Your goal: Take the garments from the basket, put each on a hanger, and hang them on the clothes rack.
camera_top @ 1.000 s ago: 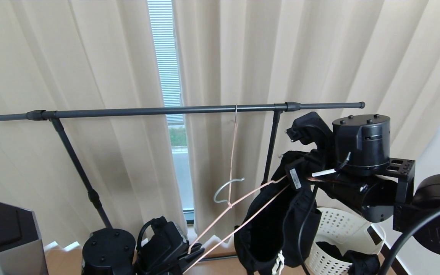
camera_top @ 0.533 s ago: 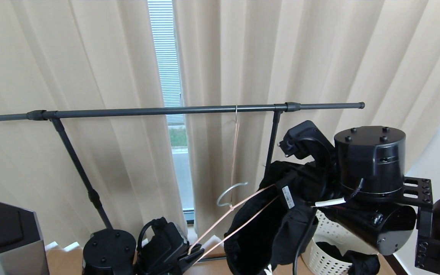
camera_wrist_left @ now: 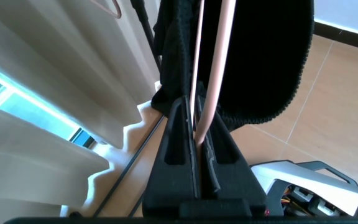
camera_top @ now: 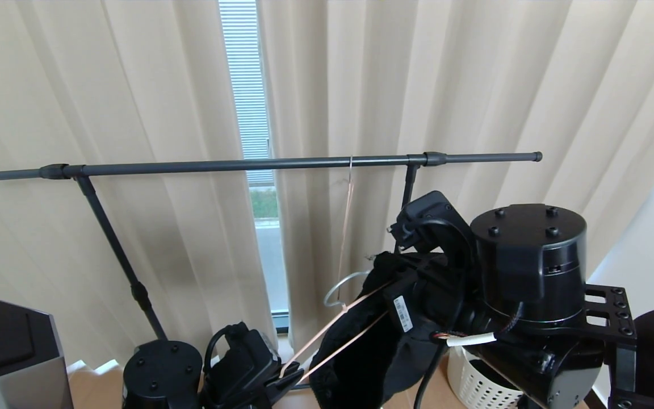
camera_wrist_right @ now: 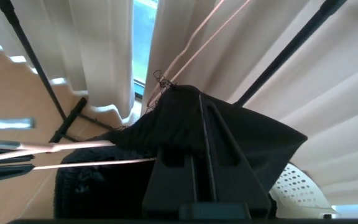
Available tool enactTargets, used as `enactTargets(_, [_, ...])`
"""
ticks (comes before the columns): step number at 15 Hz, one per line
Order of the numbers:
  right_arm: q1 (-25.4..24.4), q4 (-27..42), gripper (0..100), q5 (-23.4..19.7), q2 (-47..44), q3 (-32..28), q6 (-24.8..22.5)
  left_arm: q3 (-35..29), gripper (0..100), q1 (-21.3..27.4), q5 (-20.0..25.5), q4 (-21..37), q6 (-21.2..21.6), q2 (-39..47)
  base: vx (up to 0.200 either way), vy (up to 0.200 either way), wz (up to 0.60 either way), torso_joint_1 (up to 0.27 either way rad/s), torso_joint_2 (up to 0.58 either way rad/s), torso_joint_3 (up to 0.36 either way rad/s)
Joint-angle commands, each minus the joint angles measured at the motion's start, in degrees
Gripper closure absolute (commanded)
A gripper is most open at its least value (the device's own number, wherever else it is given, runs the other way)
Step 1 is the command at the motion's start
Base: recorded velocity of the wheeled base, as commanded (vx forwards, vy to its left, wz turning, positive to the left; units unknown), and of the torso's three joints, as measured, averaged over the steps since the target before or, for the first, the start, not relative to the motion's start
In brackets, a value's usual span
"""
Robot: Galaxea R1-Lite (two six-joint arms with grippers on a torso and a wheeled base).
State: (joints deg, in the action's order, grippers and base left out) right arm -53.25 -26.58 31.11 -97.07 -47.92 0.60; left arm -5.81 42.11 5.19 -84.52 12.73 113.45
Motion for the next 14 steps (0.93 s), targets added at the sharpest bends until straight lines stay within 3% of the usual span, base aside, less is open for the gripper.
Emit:
enactTargets(1, [-2.12, -0.06, 100, 0.27, -1.28, -0.59, 0.72, 0.01, 100, -0.09, -0.01, -0.03, -0.16, -0.07, 0.000, 0.000, 0.00, 0.000, 0.00, 0.000])
enactTargets(5, [-3.44, 0.03, 100, 0.35, -1.28, -2.35, 4.68, 0.01, 100, -0.09, -0.01, -0.12, -0.16, 0.02, 0.000, 0.000, 0.00, 0.000, 0.00, 0.000])
enactTargets(10, [-3.44, -0.06, 100, 0.44, -1.36, -2.62, 5.56, 0.01, 100, -0.01, -0.01, -0.12, -0.16, -0.15, 0.000, 0.000, 0.00, 0.000, 0.00, 0.000])
enactTargets(11, [-3.18, -0.06, 0, 0.44, -1.28, -2.62, 5.47, 0.01, 100, -0.09, -0.01, -0.47, -0.16, -0.15, 0.000, 0.000, 0.00, 0.000, 0.00, 0.000])
enactTargets(14, [0.95, 0.03, 0, 0.53, -0.31, -3.06, 5.20, 0.72, 100, -0.09, -0.01, -3.46, 0.02, 0.02, 0.000, 0.000, 0.00, 0.000, 0.00, 0.000])
